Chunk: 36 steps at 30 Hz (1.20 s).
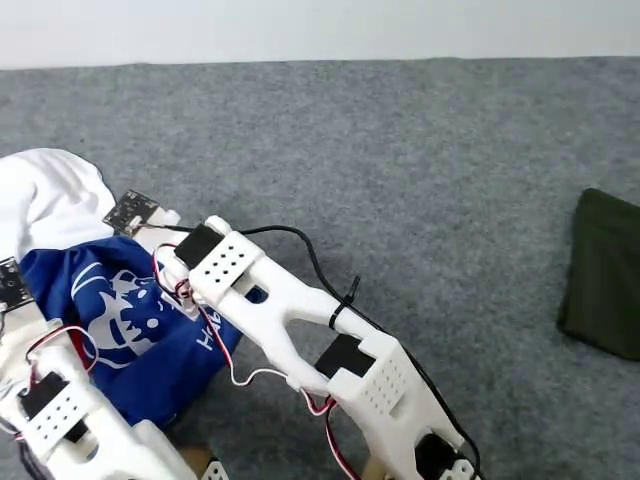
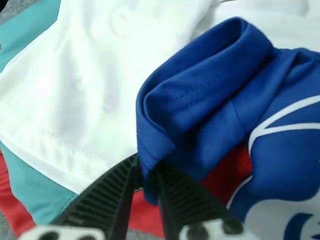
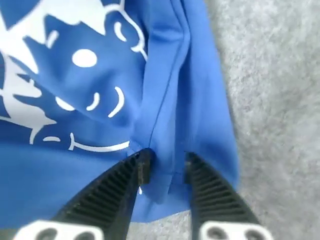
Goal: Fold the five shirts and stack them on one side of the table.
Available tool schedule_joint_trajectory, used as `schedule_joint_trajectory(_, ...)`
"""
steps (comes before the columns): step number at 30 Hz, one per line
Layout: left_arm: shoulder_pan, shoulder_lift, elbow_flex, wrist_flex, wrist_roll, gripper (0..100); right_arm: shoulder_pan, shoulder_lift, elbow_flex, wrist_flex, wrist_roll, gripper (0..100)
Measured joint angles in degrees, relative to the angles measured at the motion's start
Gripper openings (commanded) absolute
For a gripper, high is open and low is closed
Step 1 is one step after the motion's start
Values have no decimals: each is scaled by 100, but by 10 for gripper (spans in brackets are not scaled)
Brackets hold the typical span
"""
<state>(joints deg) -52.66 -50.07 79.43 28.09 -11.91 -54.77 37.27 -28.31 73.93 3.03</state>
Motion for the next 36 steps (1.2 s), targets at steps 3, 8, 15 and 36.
schedule_joint_trajectory(3,0,0,0,0,0,2,0,0,0,26,-132,191)
schedule_joint_trajectory(8,0,0,0,0,0,2,-62,0,0,26,-149,191)
schedule_joint_trajectory(15,0,0,0,0,0,2,-396,0,0,26,-185,191)
schedule_joint_trajectory(36,0,-9,88,0,0,2,369,501,-466,-220,158,26)
